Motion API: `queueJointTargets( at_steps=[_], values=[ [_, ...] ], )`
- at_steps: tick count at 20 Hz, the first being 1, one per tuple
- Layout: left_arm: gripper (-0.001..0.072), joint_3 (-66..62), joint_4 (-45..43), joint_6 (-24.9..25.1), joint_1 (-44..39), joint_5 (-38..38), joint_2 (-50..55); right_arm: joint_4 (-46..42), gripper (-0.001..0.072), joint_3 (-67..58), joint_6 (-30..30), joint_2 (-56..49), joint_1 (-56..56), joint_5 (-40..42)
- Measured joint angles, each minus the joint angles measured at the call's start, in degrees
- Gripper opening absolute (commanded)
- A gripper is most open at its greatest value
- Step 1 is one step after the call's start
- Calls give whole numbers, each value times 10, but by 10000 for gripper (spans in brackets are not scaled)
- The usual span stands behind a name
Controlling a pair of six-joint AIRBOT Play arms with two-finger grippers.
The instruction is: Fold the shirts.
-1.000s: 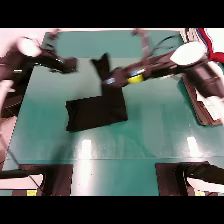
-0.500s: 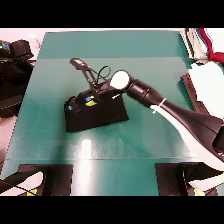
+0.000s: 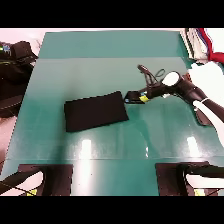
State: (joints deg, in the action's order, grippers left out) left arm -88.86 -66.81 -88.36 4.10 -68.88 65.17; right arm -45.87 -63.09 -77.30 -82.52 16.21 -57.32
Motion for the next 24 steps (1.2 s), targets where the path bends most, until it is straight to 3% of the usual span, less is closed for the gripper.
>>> queueJointTargets(
  at_steps=[4, 8, 9, 11, 12, 18, 24],
  values=[
    [25, 21, 18, 10, -40, 18, 0, 64, 581, 11, 5, -66, -23, -2],
    [26, 32, 24, 12, -85, 39, 3, 124, 569, -48, 15, -149, 23, -8],
    [26, 33, 24, 13, -94, 43, 4, 141, 486, -67, 16, -169, 38, -9],
    [25, 34, 28, 12, -110, 51, 5, 153, 106, -109, 23, -208, 68, -9],
    [25, 35, 28, 12, -116, 54, 5, 158, 27, -130, 25, -223, 80, -7],
    [25, 36, 30, -4, -177, 87, 5, 120, 23, -245, 27, -244, 70, -3],
    [25, 36, 29, -12, -263, 155, 5, 1, 23, -329, -3, -179, -120, -28]
  ],
)
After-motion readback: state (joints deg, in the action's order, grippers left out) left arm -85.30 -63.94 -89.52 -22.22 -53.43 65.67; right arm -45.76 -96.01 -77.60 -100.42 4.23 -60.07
